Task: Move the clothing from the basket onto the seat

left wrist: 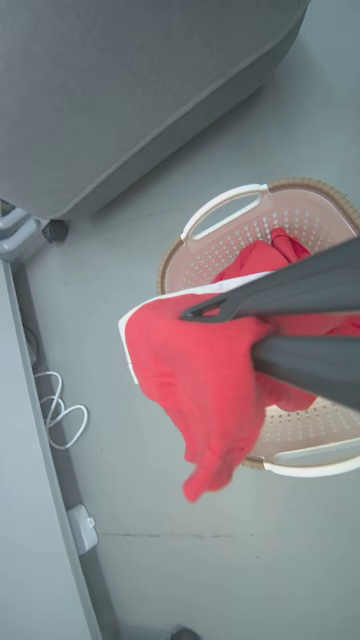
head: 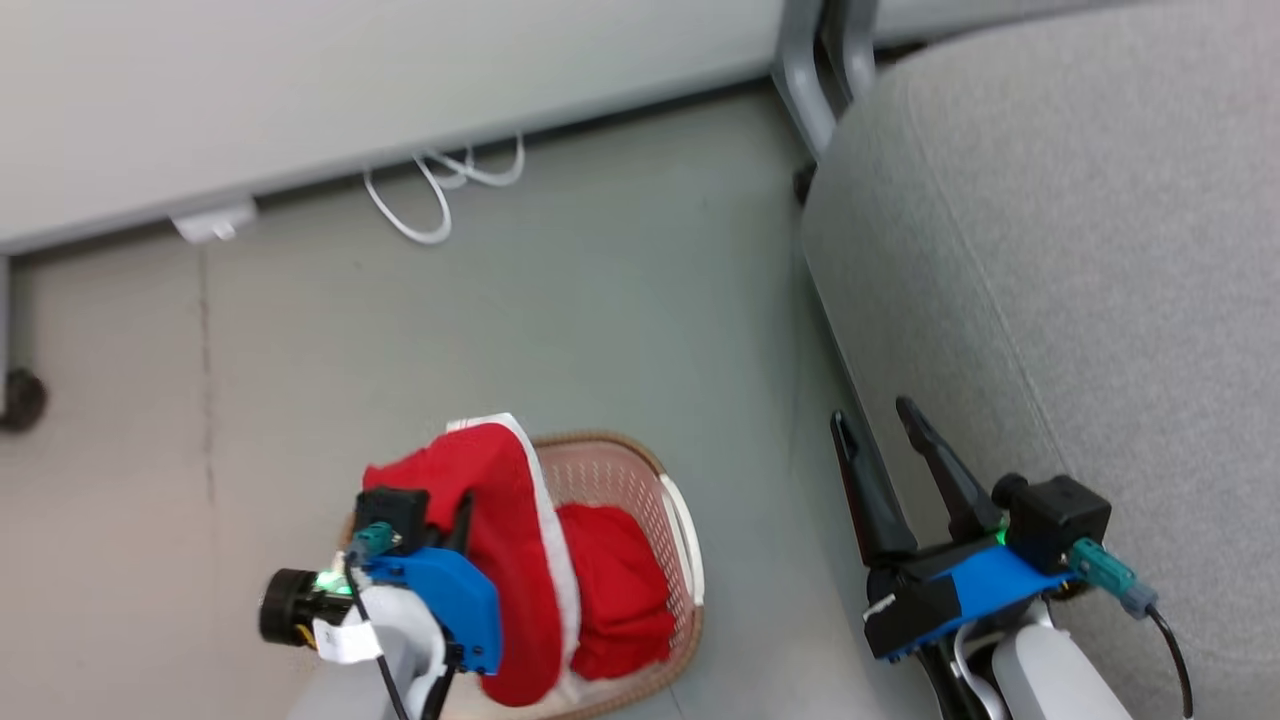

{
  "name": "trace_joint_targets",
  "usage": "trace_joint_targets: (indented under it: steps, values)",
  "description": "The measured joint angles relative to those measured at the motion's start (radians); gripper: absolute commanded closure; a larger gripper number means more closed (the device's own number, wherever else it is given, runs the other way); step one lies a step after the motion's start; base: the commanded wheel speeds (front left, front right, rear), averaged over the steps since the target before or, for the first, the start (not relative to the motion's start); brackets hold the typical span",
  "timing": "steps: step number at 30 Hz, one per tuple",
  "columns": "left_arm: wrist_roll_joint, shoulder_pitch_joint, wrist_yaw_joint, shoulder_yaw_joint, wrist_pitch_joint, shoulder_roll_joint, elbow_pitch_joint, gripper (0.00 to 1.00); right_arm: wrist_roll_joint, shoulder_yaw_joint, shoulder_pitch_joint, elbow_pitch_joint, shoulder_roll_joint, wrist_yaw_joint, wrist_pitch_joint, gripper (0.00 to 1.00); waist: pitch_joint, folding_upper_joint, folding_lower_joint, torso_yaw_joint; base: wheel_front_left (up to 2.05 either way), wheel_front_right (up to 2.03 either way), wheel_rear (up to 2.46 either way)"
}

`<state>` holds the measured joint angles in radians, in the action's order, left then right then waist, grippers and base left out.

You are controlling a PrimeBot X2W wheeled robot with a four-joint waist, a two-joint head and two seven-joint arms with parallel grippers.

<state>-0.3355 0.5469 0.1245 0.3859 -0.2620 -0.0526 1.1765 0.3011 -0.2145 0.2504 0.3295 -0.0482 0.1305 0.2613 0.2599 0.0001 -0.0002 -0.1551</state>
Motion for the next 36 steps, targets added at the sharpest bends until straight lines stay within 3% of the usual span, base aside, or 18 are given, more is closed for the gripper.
trace_joint_targets:
  steps: [7, 15, 23, 36]
  values:
    - [-0.157, -0.029, 0.004, 0.222, 0.031, 0.002, -0.186, 1.00, -0.001, 0.030, -0.078, 0.008, 0.000, 0.000, -0.013, 0.00, -0.144, 0.0000, -0.0001, 0.050, 0.00, 0.00, 0.00]
    - [-0.276, 0.032, 0.004, 0.368, 0.040, 0.002, -0.285, 1.00, 0.000, 0.041, -0.143, -0.009, 0.000, 0.000, -0.037, 0.00, -0.255, 0.0000, -0.0002, 0.096, 0.00, 0.00, 0.00]
    - [-0.384, 0.131, -0.004, 0.493, 0.047, 0.002, -0.366, 1.00, -0.001, 0.043, -0.175, -0.030, 0.000, 0.000, -0.056, 0.00, -0.288, 0.0000, 0.0000, 0.118, 0.00, 0.00, 0.00]
    - [-0.549, 0.278, -0.072, 0.683, 0.053, 0.002, -0.465, 1.00, -0.004, 0.034, -0.191, -0.045, 0.000, 0.000, -0.072, 0.00, -0.311, -0.0001, 0.0001, 0.114, 0.00, 0.00, 0.00]
